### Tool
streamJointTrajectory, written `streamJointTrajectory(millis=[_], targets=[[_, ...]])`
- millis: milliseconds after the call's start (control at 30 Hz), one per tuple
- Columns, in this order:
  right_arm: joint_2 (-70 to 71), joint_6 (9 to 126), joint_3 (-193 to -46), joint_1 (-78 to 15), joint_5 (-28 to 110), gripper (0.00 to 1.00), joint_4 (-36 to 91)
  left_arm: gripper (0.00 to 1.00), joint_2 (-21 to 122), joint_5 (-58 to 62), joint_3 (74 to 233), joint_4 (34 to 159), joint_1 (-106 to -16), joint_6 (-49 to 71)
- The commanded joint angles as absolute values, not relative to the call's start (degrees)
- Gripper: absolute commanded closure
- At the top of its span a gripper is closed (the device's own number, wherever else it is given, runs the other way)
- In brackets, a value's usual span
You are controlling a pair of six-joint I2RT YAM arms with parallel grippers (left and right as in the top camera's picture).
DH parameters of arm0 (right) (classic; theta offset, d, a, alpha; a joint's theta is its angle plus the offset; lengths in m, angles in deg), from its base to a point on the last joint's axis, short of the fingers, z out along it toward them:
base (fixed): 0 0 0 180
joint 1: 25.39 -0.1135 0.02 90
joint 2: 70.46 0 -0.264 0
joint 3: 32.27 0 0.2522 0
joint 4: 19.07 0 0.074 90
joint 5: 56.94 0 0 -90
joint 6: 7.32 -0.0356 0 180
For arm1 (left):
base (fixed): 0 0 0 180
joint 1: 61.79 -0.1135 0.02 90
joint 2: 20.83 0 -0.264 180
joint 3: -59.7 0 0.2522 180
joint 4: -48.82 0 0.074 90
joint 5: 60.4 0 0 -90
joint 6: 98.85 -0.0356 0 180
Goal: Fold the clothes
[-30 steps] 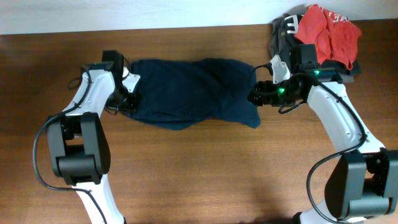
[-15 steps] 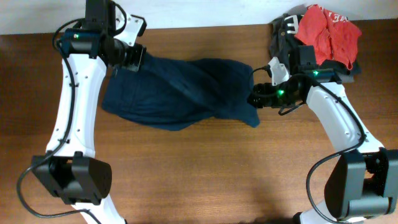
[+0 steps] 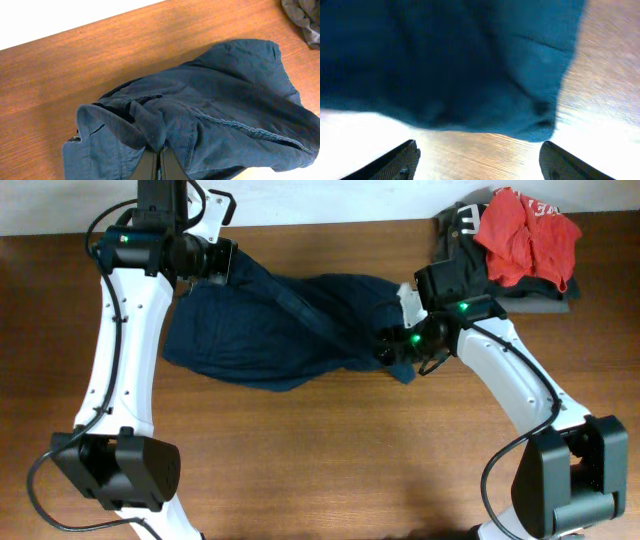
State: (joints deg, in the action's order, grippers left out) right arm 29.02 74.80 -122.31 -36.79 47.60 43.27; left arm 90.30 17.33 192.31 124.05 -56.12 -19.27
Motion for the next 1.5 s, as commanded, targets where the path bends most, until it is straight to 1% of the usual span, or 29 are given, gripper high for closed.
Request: streamJointTrajectory(millis=[0, 67, 100, 400, 733, 800, 867, 900, 933, 967, 1000, 1100, 1200, 1267, 1467], targets=[[31.03, 66.56, -120.82, -35.12, 42.86, 0.19, 42.76, 0.99, 88.42, 16.26, 193.75, 123.70, -56.17, -18.57], [32.01, 64.96, -119.68, -34.45, 42.88, 0.20, 41.39, 0.99, 88.42, 16.26, 193.75, 123.79, -56.17, -18.54], [32.84, 64.02, -118.24, -33.90, 43.10, 0.22, 39.68, 0.99, 88.42, 16.28, 193.75, 123.86, -56.17, -18.57], [36.45, 64.24, -113.56, -31.71, 46.36, 0.23, 31.46, 0.99, 88.42, 16.28, 193.75, 123.94, -56.17, -18.59], [44.30, 65.44, -113.43, -31.76, 54.12, 0.23, 28.71, 0.99, 88.42, 16.28, 193.75, 123.99, -56.17, -18.59], [45.50, 65.44, -113.43, -31.74, 54.84, 0.28, 28.69, 0.99, 88.42, 16.28, 193.75, 124.12, -56.17, -18.57], [45.78, 65.44, -113.43, -31.61, 55.14, 0.40, 28.47, 0.99, 88.42, 16.28, 193.75, 124.14, -56.17, -18.59], [45.76, 65.44, -113.45, -31.63, 55.16, 0.48, 28.45, 0.99, 88.42, 16.30, 193.75, 124.14, -56.17, -18.59], [45.72, 65.44, -113.50, -31.54, 55.19, 0.72, 28.47, 0.99, 88.42, 16.30, 193.75, 124.19, -56.17, -18.59], [45.61, 65.44, -113.54, -31.34, 55.40, 0.80, 28.56, 0.99, 88.42, 16.30, 193.75, 124.19, -56.17, -18.59], [45.32, 65.44, -113.67, -30.88, 55.86, 0.96, 28.77, 0.99, 88.42, 16.30, 193.75, 124.14, -56.17, -18.57], [43.34, 66.47, -115.35, -28.31, 61.20, 0.96, 30.30, 0.99, 88.42, 16.30, 193.75, 123.88, -56.30, -18.57], [40.12, 68.30, -118.76, -24.87, 63.14, 0.96, 34.35, 0.99, 88.31, 16.74, 193.79, 123.84, -56.60, -18.57], [35.51, 71.61, -124.12, -20.85, 63.10, 0.96, 40.93, 0.99, 87.55, 17.15, 194.19, 124.19, -57.54, -18.57], [25.41, 77.86, -139.24, -13.22, 62.95, 0.96, 56.49, 0.99, 81.91, 17.20, 196.37, 125.04, -60.23, -18.57]])
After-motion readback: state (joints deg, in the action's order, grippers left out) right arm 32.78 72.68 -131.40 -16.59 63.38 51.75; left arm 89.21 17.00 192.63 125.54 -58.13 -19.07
